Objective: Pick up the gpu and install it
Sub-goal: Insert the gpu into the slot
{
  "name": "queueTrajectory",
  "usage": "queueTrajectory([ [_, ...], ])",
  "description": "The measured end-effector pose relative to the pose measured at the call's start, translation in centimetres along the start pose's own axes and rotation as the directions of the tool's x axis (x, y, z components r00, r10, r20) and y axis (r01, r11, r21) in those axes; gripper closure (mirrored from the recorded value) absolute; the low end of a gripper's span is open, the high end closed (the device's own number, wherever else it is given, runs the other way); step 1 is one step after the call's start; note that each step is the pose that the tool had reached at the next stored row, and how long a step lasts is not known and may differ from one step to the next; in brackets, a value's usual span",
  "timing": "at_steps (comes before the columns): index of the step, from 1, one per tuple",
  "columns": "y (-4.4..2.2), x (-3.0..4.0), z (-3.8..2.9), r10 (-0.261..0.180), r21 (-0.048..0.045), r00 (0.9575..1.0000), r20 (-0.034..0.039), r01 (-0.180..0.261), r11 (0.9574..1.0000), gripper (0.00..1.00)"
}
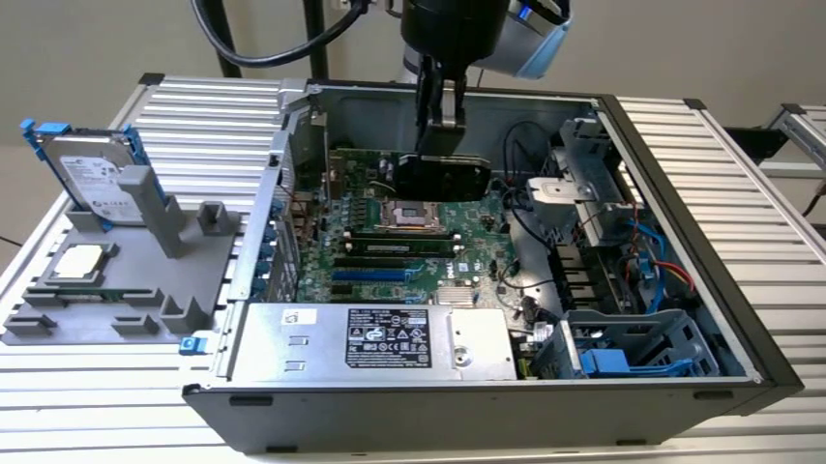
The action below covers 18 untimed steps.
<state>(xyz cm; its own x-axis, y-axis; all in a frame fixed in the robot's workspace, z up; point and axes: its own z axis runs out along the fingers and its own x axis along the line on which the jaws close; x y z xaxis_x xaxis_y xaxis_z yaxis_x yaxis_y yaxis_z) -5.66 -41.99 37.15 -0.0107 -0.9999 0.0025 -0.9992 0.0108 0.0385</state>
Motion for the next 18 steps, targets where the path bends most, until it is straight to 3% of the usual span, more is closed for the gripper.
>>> queueTrajectory([
  [18, -0.03, -0.32, 0.90, 0.000, 0.0000, 1.0000, -0.0001, 0.000, 1.0000, 1.00],
])
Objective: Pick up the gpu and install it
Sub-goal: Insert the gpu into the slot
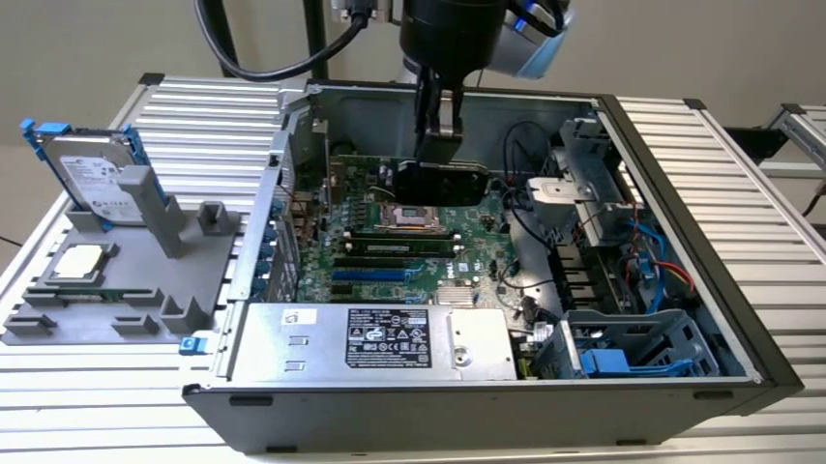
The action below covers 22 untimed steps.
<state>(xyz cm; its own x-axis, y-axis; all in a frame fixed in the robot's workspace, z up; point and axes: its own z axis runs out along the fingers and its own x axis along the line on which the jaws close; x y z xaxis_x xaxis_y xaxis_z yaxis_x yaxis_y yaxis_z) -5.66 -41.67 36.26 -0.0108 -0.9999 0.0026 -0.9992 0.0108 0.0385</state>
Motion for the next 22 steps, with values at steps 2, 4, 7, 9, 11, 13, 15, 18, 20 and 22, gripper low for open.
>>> queueTrajectory([
  [2, 0.00, -0.06, 0.06, 0.000, 0.0003, 1.0000, 0.0001, 0.000, 1.0000, 1.00],
  [4, 0.00, -0.11, 0.13, 0.000, 0.0007, 1.0000, 0.0001, 0.000, 1.0000, 1.00],
  [7, -0.01, -0.13, 0.21, -0.001, 0.0008, 1.0000, -0.0002, 0.001, 1.0000, 1.00],
  [9, -0.01, -0.13, 0.27, -0.002, 0.0008, 1.0000, -0.0002, 0.002, 1.0000, 1.00],
  [11, -0.01, -0.13, 0.33, -0.004, 0.0009, 1.0000, -0.0002, 0.004, 1.0000, 1.00],
  [13, -0.01, -0.13, 0.39, -0.008, 0.0008, 1.0000, -0.0004, 0.008, 1.0000, 1.00],
  [15, -0.02, -0.13, 0.45, -0.012, 0.0008, 0.9999, -0.0005, 0.012, 0.9999, 1.00],
  [18, -0.02, -0.13, 0.54, -0.015, 0.0009, 0.9999, -0.0005, 0.015, 0.9999, 1.00],
  [20, -0.02, -0.13, 0.61, -0.016, 0.0009, 0.9999, -0.0006, 0.016, 0.9999, 1.00],
  [22, -0.02, -0.13, 0.71, -0.015, 0.0010, 0.9999, -0.0006, 0.015, 0.9999, 1.00],
])
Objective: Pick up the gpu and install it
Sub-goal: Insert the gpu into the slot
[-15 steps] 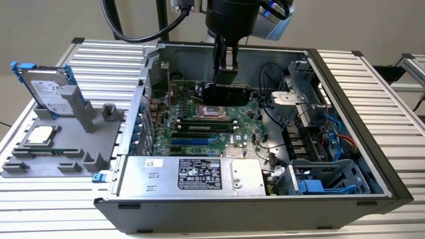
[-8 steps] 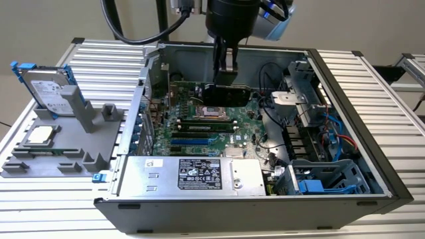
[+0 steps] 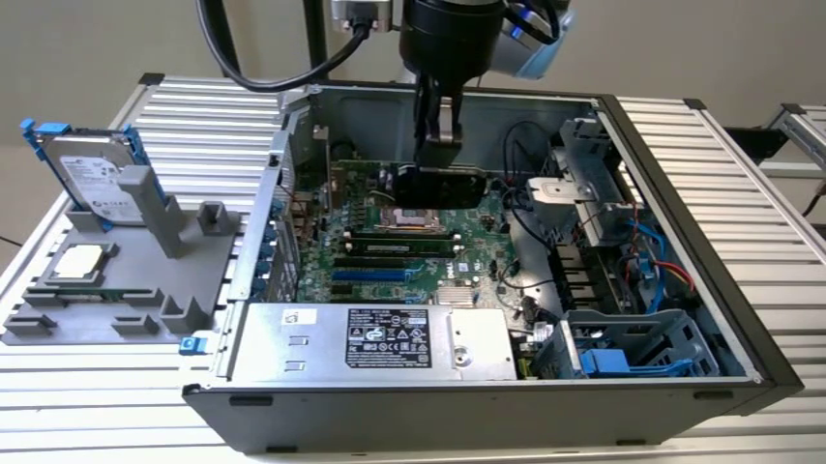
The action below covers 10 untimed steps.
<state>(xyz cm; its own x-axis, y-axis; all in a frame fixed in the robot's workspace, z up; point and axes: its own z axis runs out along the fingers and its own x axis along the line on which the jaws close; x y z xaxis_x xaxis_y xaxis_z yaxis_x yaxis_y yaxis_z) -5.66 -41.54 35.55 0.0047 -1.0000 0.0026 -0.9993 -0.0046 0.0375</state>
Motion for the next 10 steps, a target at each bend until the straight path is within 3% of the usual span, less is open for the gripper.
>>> queueTrajectory([
  [6, -0.01, -0.01, 0.29, 0.000, 0.0075, 1.0000, -0.0001, 0.000, 1.0000, 1.00],
  [10, -0.02, -0.01, 0.44, 0.000, 0.0076, 1.0000, -0.0001, 0.000, 1.0000, 1.00],
])
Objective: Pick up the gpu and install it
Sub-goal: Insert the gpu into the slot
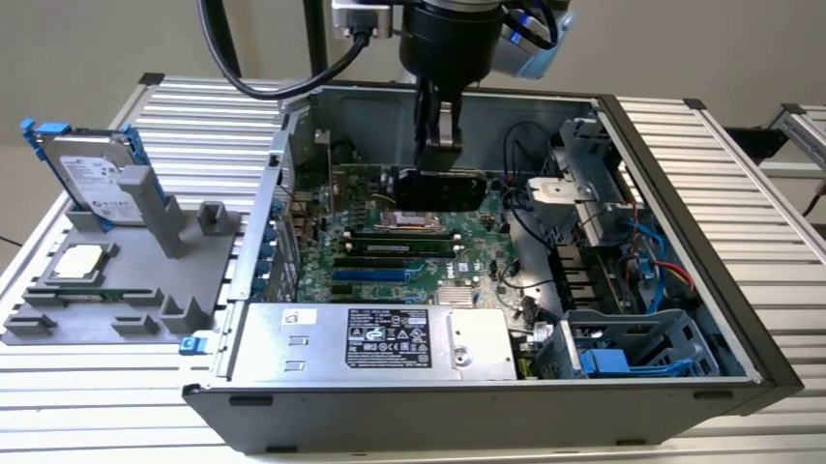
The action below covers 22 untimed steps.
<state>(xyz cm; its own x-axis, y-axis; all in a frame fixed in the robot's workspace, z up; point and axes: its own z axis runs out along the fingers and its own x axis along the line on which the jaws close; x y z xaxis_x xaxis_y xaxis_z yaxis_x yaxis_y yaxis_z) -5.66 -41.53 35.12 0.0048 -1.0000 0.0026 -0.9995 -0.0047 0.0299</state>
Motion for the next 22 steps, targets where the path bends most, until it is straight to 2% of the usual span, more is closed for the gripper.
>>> queueTrajectory([
  [22, 0.02, -0.16, 0.61, 0.000, -0.0006, 1.0000, -0.0002, 0.000, 1.0000, 1.00],
])
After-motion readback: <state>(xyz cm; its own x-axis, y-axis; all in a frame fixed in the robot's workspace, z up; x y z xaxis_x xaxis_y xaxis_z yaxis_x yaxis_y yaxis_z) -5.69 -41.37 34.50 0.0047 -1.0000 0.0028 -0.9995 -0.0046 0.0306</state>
